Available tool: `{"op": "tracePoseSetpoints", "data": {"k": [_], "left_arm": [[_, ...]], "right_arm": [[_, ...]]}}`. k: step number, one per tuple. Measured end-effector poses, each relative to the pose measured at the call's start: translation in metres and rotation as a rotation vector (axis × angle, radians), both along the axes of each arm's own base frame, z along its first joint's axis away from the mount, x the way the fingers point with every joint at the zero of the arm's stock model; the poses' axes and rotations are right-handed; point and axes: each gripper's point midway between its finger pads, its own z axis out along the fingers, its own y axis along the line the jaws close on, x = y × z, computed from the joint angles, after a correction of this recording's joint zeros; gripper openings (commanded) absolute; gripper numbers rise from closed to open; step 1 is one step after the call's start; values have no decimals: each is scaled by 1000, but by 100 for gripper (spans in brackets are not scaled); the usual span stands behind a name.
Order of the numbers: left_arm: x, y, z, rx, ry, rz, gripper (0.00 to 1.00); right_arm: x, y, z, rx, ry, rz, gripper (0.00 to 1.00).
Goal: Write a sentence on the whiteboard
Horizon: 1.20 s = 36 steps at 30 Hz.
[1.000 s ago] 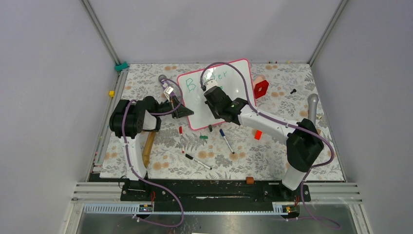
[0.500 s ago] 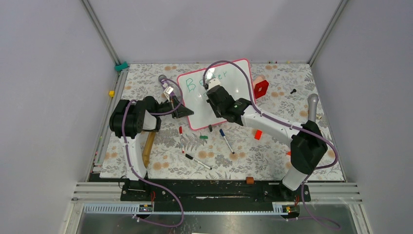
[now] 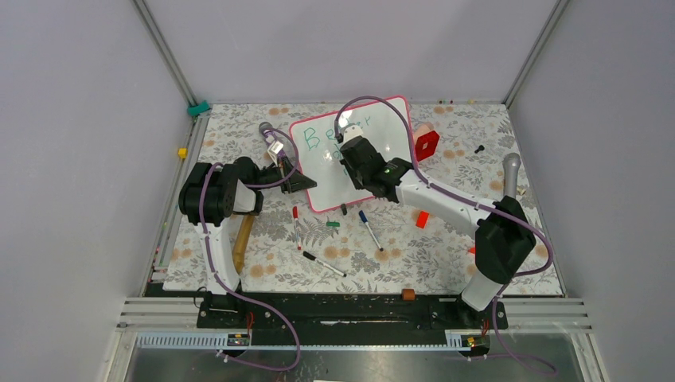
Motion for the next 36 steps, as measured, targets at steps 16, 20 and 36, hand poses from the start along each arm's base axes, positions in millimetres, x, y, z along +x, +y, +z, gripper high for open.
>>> {"op": "tracePoseSetpoints", "data": {"k": [16,20,36], "left_arm": [[0,0,0,0,1,0,0],[0,0,0,0,1,0,0],[0,0,0,0,1,1,0]], "right_arm": [[5,-1,-5,-11,8,-10,0],[6,-2,-5,-14,8,-15,0],[10,-8,-4,-11,11,-40,0]]}}
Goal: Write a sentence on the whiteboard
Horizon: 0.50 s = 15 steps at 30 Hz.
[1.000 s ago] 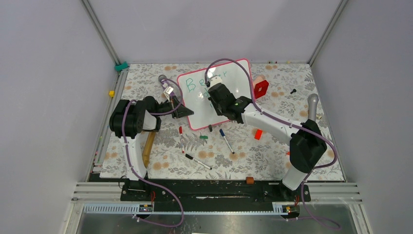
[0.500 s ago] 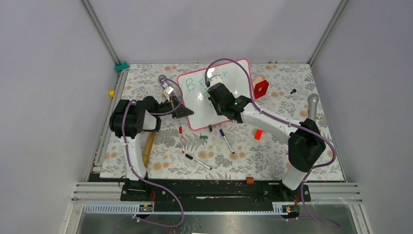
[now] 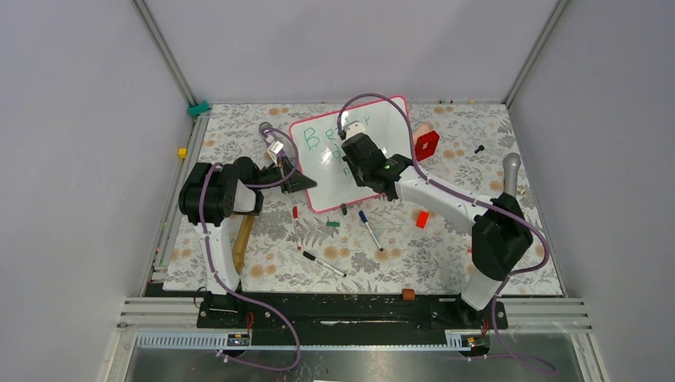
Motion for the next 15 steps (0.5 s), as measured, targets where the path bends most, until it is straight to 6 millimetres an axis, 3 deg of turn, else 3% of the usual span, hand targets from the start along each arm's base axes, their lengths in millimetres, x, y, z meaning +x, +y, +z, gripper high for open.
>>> {"op": "tracePoseSetpoints", "data": {"k": [15], "left_arm": [[0,0,0,0,0,0,0]], "right_arm": [[7,-2,7,10,-7,-13,0]]}}
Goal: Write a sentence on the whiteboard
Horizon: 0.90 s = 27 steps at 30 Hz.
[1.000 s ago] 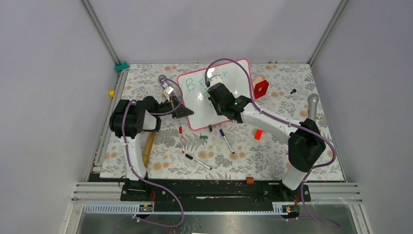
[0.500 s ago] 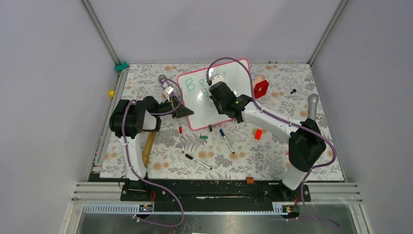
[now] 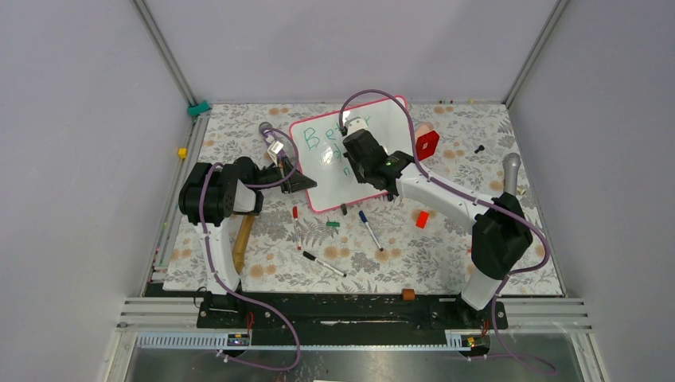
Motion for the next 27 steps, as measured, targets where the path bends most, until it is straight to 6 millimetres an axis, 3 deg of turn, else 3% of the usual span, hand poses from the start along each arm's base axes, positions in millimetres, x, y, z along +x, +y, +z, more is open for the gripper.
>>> {"op": "tracePoseSetpoints", "data": {"k": [27], "left_arm": [[0,0,0,0,0,1,0]], "right_arm": [[-5,12,-2,45,38,56,0]]}}
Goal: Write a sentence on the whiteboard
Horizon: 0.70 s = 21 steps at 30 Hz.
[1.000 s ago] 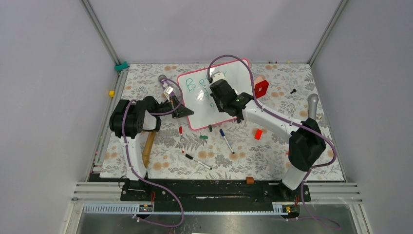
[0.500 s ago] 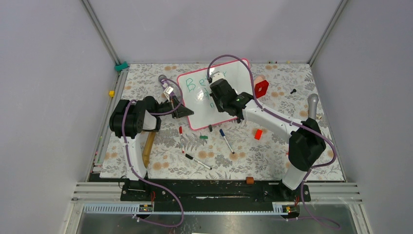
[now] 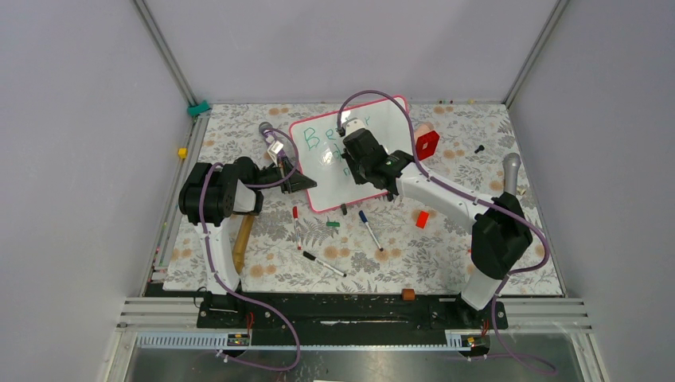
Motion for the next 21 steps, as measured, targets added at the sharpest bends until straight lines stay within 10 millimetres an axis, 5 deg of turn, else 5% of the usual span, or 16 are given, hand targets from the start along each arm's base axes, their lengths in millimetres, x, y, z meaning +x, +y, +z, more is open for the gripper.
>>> {"op": "tracePoseSetpoints", "data": {"k": [21], "left_arm": [[0,0,0,0,0,-1,0]], "right_arm": [[-3,-2,-3,-10,13,2,0]]}}
